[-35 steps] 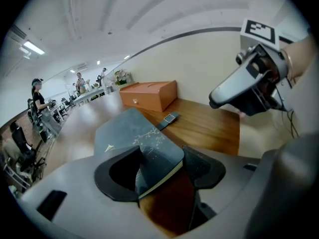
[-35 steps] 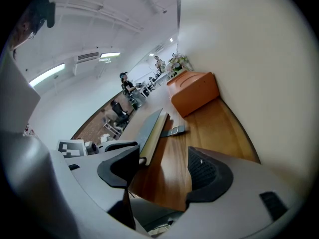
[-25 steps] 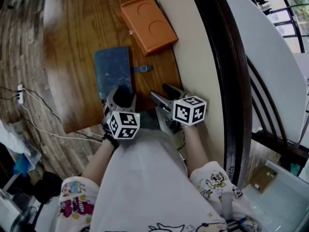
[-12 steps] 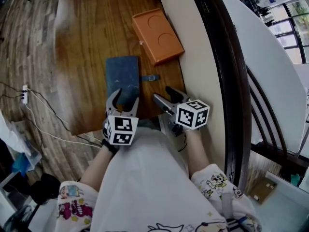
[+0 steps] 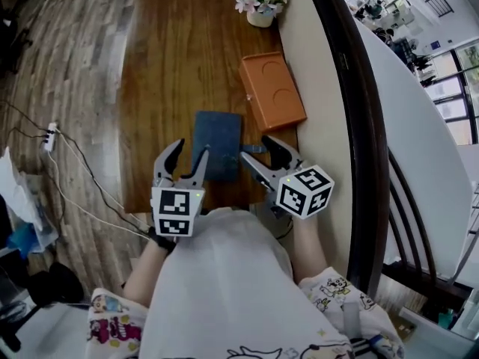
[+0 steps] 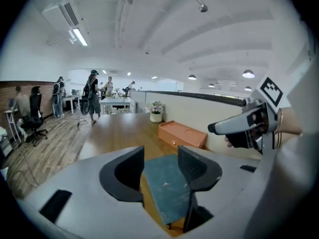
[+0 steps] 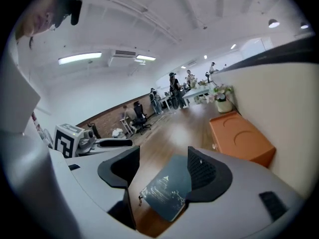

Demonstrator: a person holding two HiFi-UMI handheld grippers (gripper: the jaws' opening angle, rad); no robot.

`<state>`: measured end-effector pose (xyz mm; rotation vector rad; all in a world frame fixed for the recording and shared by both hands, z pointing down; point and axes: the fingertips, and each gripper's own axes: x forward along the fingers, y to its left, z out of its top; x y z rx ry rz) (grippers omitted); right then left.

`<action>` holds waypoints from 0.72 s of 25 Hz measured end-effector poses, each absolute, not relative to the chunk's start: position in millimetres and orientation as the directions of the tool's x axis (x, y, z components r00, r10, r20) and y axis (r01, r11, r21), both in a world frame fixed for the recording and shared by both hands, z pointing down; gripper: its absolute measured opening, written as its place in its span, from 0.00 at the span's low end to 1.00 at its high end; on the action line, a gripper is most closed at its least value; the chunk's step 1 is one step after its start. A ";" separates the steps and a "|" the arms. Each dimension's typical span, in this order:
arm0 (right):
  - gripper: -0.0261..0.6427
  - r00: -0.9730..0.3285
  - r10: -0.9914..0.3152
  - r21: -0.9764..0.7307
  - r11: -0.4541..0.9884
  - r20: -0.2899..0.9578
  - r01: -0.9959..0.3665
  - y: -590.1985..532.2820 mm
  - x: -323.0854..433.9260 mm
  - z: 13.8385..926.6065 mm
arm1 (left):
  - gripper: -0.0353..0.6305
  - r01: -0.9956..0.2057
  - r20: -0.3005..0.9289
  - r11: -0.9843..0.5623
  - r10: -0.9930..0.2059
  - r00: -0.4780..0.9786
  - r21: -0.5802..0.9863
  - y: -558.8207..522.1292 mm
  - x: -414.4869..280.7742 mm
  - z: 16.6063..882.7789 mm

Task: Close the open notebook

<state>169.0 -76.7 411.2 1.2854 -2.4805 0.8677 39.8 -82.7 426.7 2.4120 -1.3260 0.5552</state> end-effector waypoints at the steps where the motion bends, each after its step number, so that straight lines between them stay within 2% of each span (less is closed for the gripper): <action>1: 0.48 -0.604 -0.673 -0.384 0.469 0.427 -0.795 -81.3 163.2 402.8 | 0.33 -0.863 0.472 -0.494 -0.740 0.480 0.104 -86.1 32.3 418.7; 2: 0.45 -0.611 -0.675 -0.365 0.492 0.414 -0.790 -85.8 157.7 394.1 | 0.30 -0.873 0.458 -0.476 -0.755 0.469 0.108 -89.0 24.5 410.8; 4: 0.33 -0.622 -0.684 -0.331 0.527 0.381 -0.783 -94.9 147.3 376.7 | 0.29 -0.889 0.432 -0.443 -0.784 0.446 0.114 -93.4 8.1 396.9; 10: 0.18 -0.649 -0.697 -0.235 0.605 0.305 -0.761 -110.4 119.4 339.9 | 0.21 -0.917 0.365 -0.371 -0.841 0.399 0.145 -103.9 -35.2 366.1; 14: 0.09 -0.645 -0.721 -0.206 0.611 0.253 -0.764 -116.0 116.0 323.2 | 0.15 -0.925 0.322 -0.343 -0.868 0.378 0.162 -107.1 -53.2 348.4; 18: 0.06 -0.634 -0.740 -0.171 0.611 0.224 -0.773 -117.3 116.7 316.2 | 0.09 -0.920 0.289 -0.346 -0.875 0.388 0.187 -105.1 -60.5 338.3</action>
